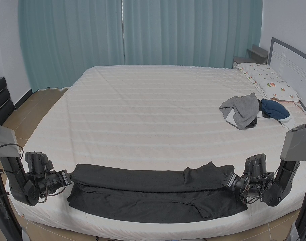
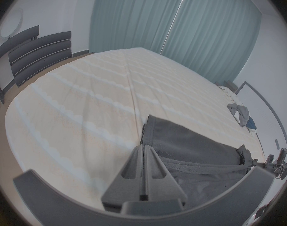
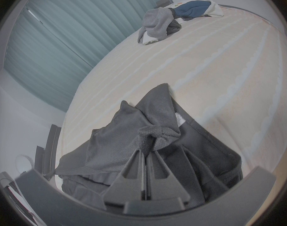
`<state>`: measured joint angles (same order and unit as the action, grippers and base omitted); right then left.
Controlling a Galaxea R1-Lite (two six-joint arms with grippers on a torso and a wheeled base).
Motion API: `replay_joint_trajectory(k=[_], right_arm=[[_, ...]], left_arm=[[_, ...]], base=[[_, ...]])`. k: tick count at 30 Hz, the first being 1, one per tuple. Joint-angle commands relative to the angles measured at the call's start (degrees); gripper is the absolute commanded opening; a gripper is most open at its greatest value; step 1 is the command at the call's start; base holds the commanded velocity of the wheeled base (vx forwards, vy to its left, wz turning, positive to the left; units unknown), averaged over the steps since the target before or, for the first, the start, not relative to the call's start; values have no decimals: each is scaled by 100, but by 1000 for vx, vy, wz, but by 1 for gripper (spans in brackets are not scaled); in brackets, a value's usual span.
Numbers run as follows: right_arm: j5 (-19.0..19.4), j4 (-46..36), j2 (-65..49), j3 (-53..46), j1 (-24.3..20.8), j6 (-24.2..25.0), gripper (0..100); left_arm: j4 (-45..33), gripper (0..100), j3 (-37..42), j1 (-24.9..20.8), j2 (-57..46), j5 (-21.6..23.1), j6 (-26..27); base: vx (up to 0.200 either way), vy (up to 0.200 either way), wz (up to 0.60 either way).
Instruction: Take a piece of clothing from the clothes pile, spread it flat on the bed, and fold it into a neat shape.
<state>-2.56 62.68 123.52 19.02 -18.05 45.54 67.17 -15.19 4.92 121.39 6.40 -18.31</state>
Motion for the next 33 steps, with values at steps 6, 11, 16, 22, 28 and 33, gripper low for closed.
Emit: replay_joint_trajectory(k=[6, 11, 16, 22, 28, 33], right_arm=[[1, -2, 120, -118, -23, -160, 0], [36, 33, 94, -109, -5, -248, 100], [238, -37, -407, -38, 215, -248, 100], [599, -459, -1242, 120, 469, -248, 100], [1152, -837, -1277, 542, 549, -239, 100], [1539, -828, -697, 858, 636, -257, 100]], left_arm=[[-336, 0, 25, 8, 51, 2, 223], [-327, 100, 25, 8, 104, 10, 231], [-319, 100, 25, 8, 42, 19, 231], [-336, 100, -46, 105, -98, 63, 196], [-336, 100, -327, 149, -169, 327, -498], [-433, 100, -608, 158, -90, 590, -1113]], base=[[0, 0, 0], [0, 0, 0], [0, 0, 0], [0, 0, 0], [0, 0, 0], [0, 0, 0]])
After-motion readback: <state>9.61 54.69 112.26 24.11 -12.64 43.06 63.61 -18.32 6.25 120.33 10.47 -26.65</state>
